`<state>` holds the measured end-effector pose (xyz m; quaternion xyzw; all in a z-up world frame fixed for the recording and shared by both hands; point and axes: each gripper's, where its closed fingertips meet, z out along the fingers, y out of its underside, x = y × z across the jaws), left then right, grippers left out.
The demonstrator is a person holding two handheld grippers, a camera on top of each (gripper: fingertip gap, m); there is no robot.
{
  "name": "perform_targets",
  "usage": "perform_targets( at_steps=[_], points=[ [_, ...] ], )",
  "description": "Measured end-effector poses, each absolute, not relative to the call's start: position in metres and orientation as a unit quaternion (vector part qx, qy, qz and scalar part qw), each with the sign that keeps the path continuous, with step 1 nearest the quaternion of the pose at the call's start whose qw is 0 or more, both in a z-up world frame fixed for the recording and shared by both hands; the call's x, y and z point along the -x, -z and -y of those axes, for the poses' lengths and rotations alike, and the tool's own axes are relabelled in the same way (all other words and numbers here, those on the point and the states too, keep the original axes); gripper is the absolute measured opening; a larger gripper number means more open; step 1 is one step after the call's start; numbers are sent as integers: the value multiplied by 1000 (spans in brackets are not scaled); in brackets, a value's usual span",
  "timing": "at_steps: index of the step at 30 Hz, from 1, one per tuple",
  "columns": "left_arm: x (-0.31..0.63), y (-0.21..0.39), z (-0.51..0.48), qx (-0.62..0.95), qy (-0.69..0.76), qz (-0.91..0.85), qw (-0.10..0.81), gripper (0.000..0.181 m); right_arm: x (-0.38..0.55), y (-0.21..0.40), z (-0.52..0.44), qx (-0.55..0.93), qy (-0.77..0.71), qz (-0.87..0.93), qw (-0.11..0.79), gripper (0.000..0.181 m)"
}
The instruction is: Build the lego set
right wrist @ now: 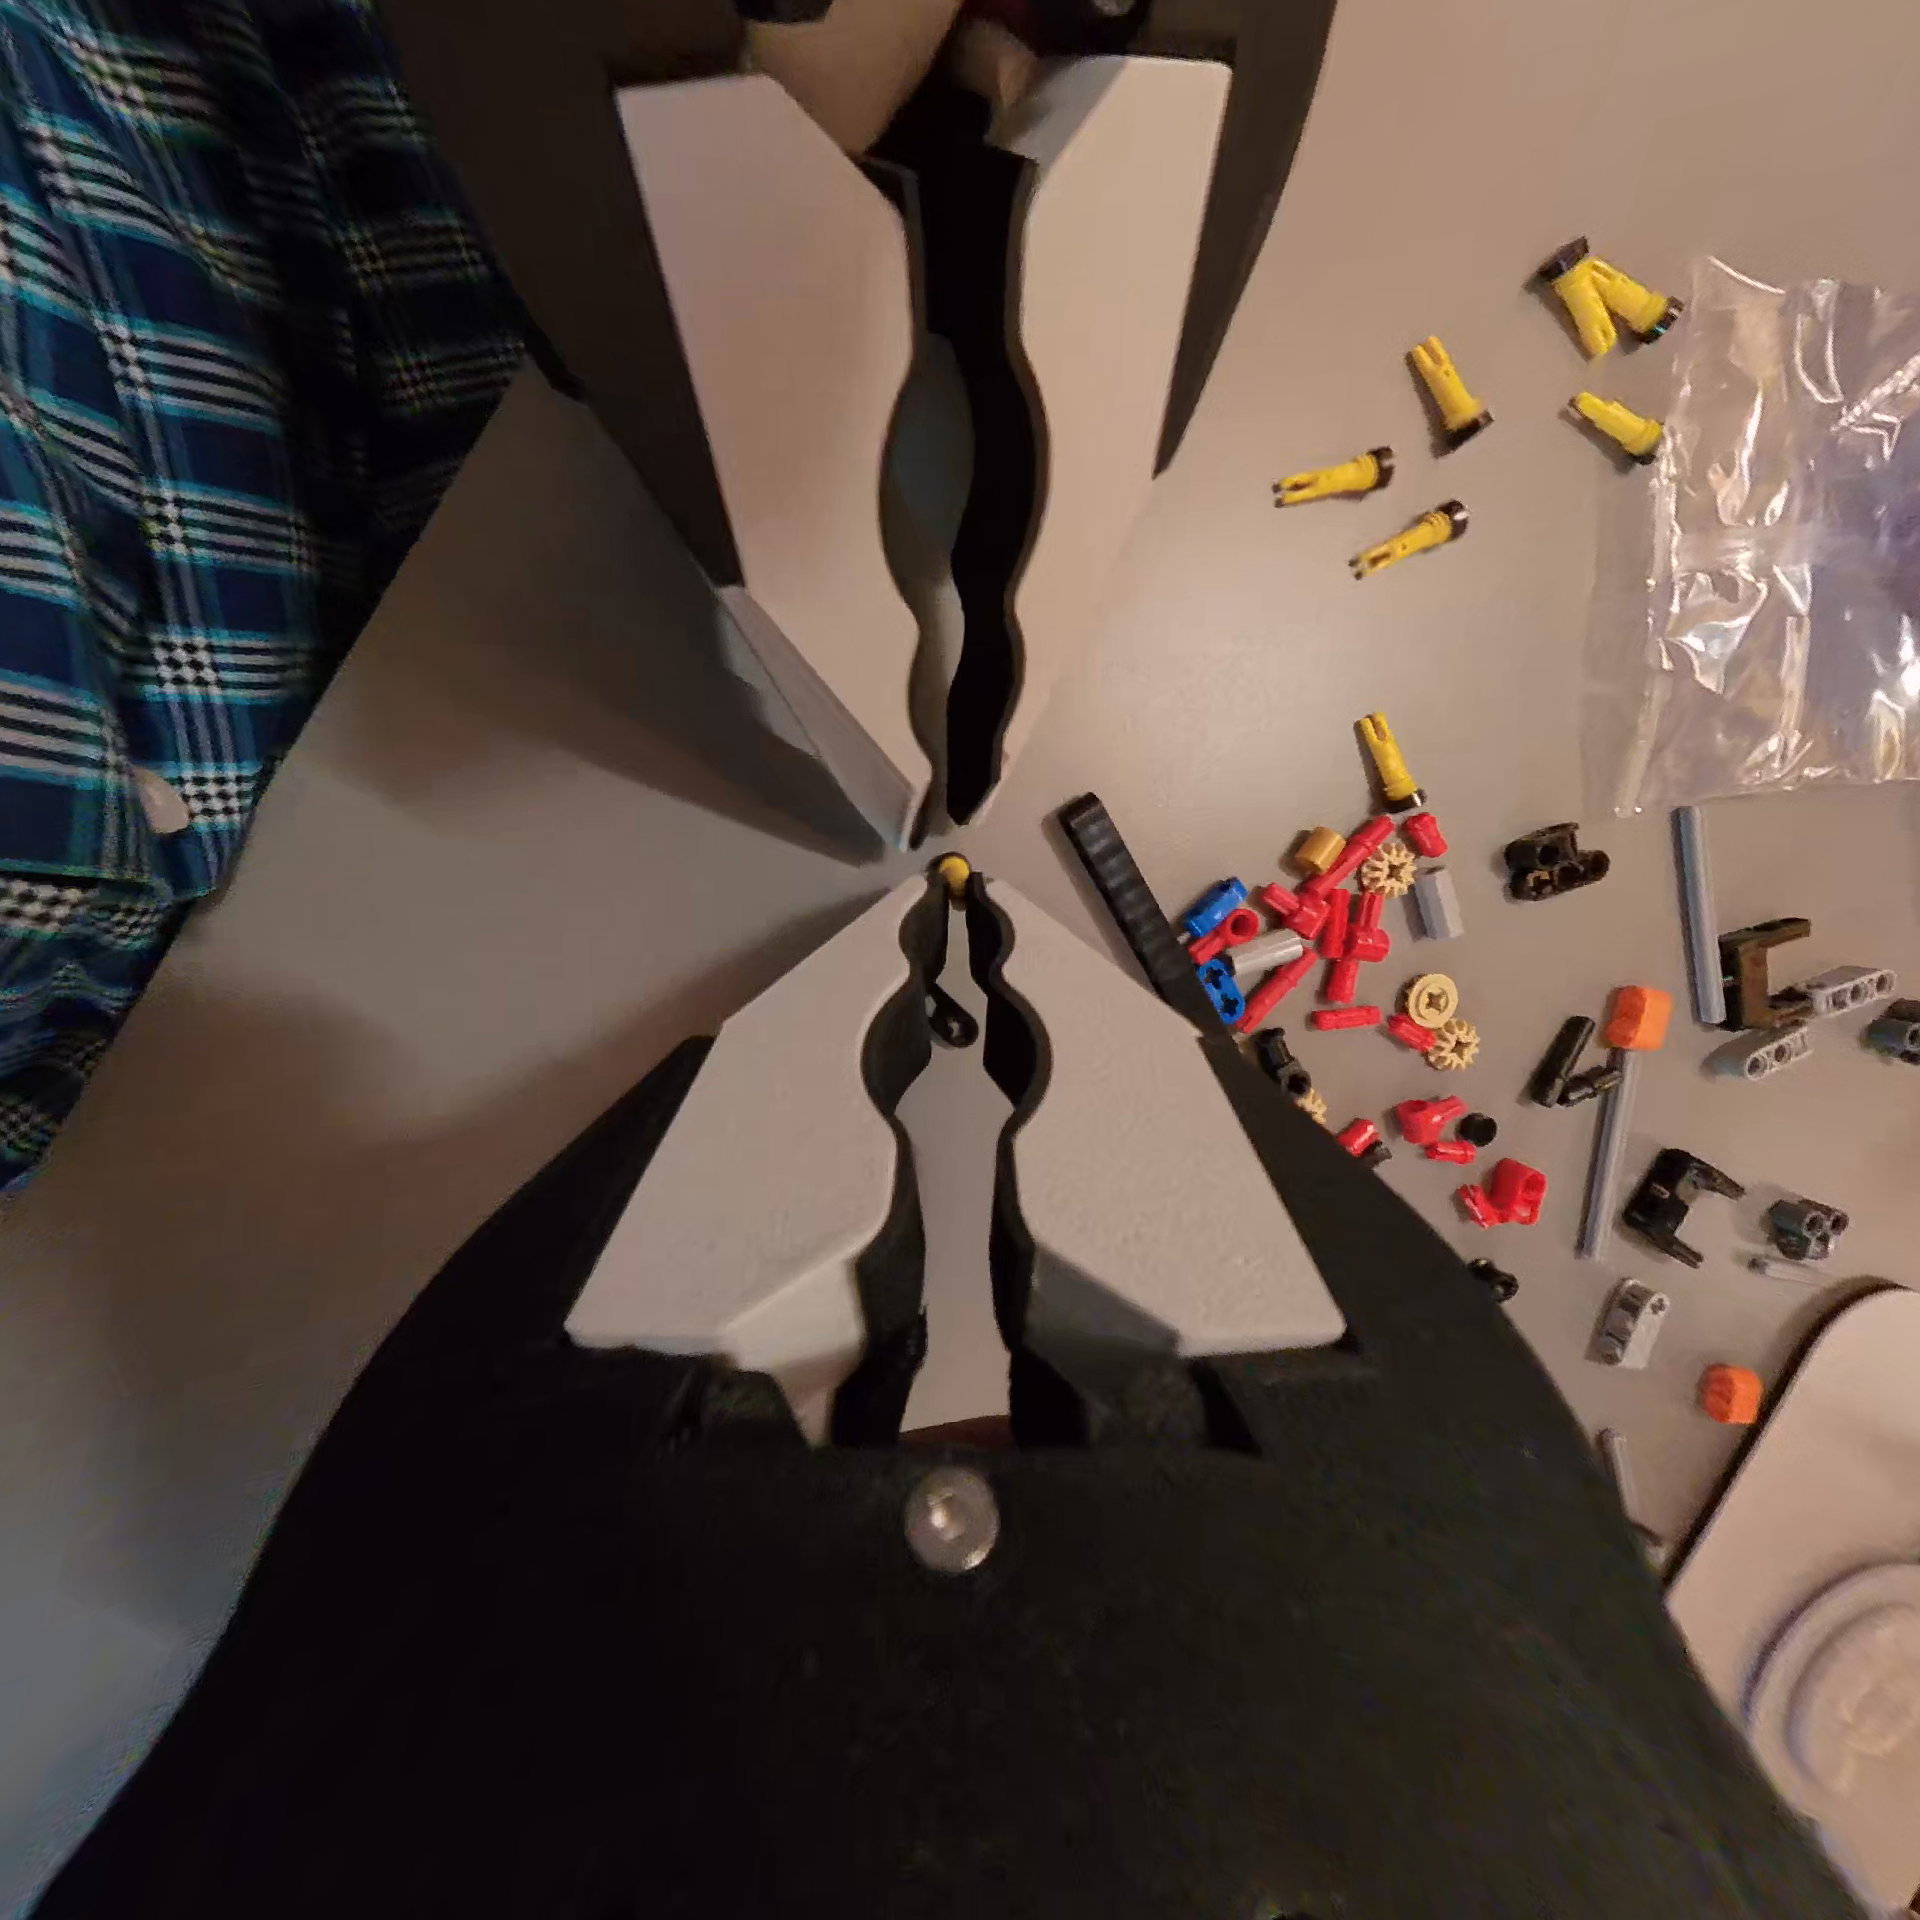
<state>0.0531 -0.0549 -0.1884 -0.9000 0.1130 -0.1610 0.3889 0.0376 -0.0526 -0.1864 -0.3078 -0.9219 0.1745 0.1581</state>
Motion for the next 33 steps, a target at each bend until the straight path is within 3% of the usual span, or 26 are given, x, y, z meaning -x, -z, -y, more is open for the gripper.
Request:
perform_targets(
  at_steps=[17, 33],
  points=[
    [-51, 194, 60, 908, 185, -92, 366, 0, -39, 186, 63, 252, -82, 951, 160, 1],
    [-46, 192, 52, 905, 177, -100, 372, 3, -43, 185, 56, 317, -184, 922, 127, 2]
  ],
)
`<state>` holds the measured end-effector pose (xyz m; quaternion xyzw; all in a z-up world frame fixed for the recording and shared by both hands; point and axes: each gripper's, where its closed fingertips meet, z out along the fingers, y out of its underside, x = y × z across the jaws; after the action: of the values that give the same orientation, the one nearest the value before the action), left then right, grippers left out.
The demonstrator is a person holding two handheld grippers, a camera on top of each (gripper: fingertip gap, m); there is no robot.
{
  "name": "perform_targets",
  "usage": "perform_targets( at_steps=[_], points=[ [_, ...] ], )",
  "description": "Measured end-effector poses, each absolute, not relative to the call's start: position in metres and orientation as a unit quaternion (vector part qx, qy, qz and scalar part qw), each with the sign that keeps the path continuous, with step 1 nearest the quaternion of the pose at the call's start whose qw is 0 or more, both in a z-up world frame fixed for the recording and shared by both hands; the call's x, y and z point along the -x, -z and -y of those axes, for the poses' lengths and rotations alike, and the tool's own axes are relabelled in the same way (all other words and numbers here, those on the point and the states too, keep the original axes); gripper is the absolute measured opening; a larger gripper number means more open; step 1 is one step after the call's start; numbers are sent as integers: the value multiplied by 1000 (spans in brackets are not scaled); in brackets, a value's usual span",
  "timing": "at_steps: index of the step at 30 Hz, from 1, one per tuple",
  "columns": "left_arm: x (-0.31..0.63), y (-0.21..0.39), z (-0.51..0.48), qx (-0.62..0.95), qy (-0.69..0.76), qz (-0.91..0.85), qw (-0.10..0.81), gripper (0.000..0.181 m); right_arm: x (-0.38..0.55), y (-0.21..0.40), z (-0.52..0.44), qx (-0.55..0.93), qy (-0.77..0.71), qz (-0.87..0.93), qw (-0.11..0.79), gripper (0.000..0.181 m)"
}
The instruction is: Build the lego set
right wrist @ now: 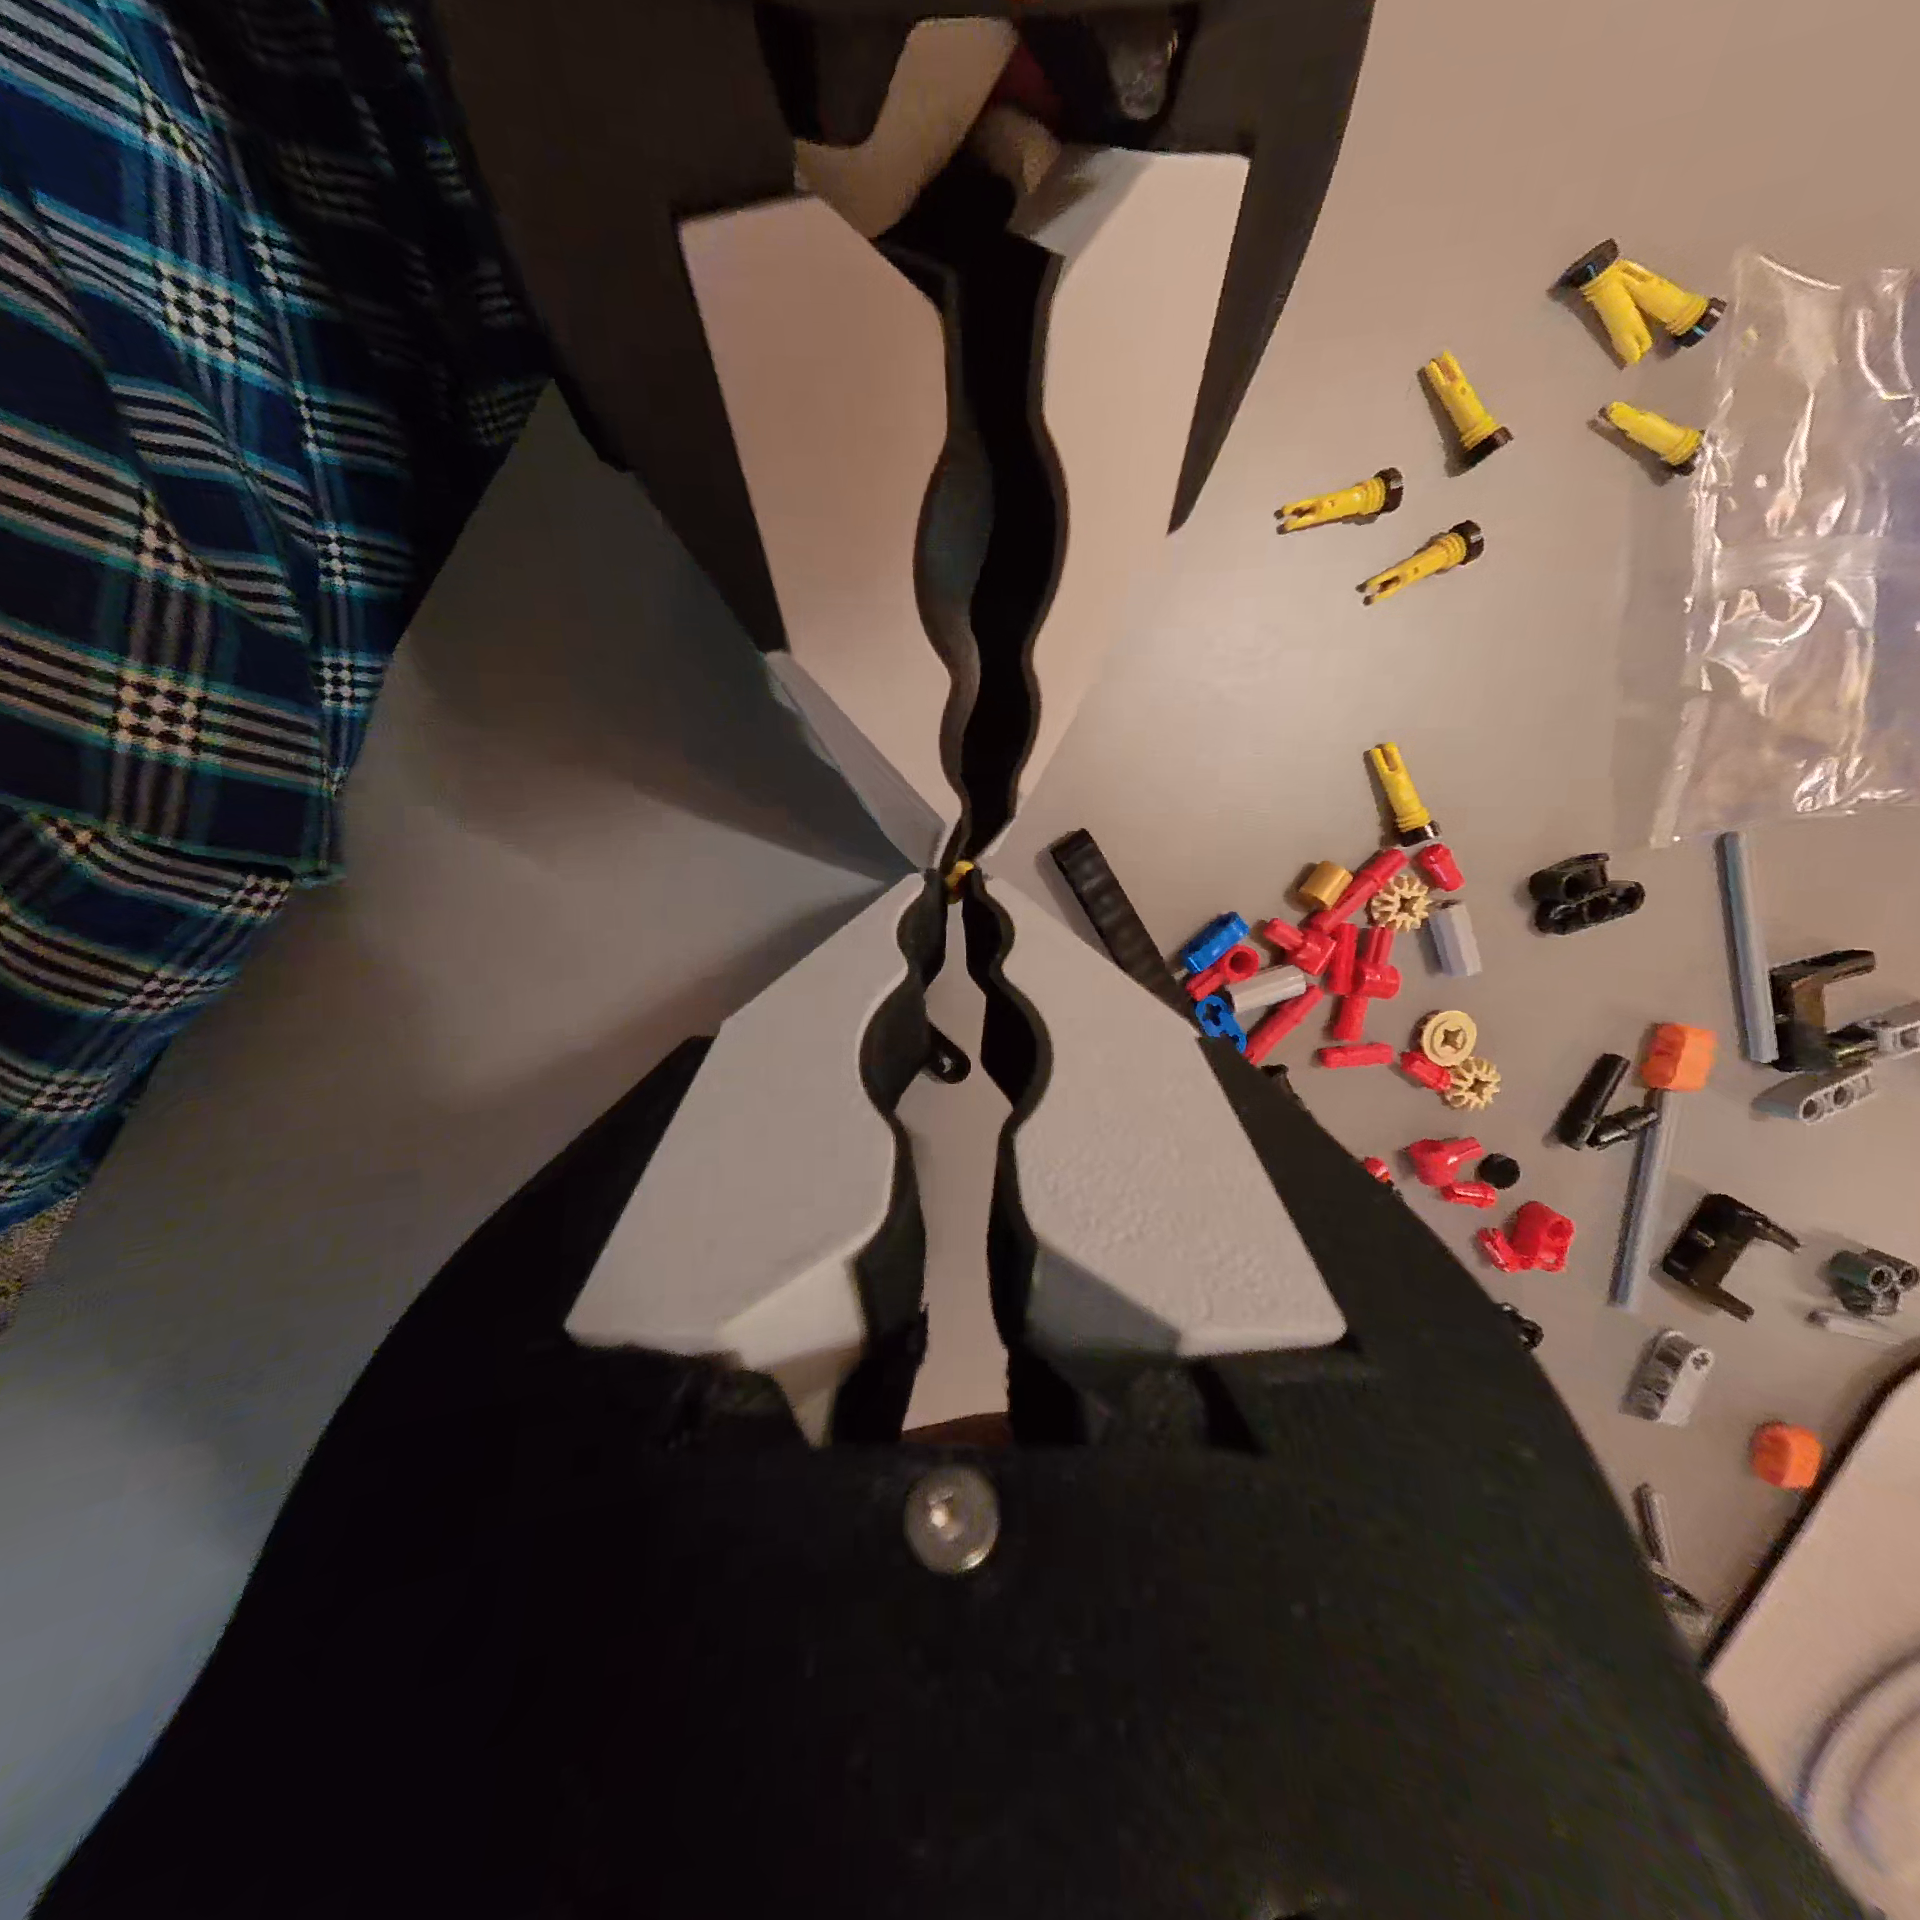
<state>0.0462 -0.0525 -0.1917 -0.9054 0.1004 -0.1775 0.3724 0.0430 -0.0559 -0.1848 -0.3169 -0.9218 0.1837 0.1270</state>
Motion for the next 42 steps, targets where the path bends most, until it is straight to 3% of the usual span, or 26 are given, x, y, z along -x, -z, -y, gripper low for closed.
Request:
perform_targets(
  at_steps=[33, 42],
  points=[
    [-46, 194, 50, 904, 210, -122, 353, 0, -41, 185, 53, 341, -213, 912, 80, 1],
    [-16, 157, 73, 871, 192, -76, 446, 15, -19, 151, 66, 328, -256, 902, 119, 2]
  ],
)
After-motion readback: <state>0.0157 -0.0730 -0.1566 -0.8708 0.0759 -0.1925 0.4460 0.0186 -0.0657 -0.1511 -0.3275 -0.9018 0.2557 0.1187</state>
